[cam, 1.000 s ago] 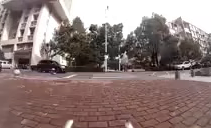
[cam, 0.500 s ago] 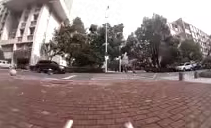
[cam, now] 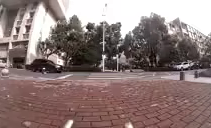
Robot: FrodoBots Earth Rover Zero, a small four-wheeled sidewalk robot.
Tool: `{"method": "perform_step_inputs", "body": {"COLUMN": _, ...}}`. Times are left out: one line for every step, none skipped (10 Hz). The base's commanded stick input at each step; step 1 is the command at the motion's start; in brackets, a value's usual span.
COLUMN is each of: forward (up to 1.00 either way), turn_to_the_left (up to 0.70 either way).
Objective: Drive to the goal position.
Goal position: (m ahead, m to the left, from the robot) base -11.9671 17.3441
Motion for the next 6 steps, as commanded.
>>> {"method": "perform_step_inputs", "body": {"forward": 0.70, "turn_to_the_left": -0.14}}
{"method": "perform_step_inputs", "body": {"forward": 0.70, "turn_to_the_left": -0.14}}
{"method": "perform_step_inputs", "body": {"forward": 0.70, "turn_to_the_left": -0.14}}
{"method": "perform_step_inputs", "body": {"forward": 0.70, "turn_to_the_left": -0.14}}
{"method": "perform_step_inputs", "body": {"forward": 0.70, "turn_to_the_left": -0.13}}
{"method": "perform_step_inputs", "body": {"forward": 0.70, "turn_to_the_left": -0.13}}
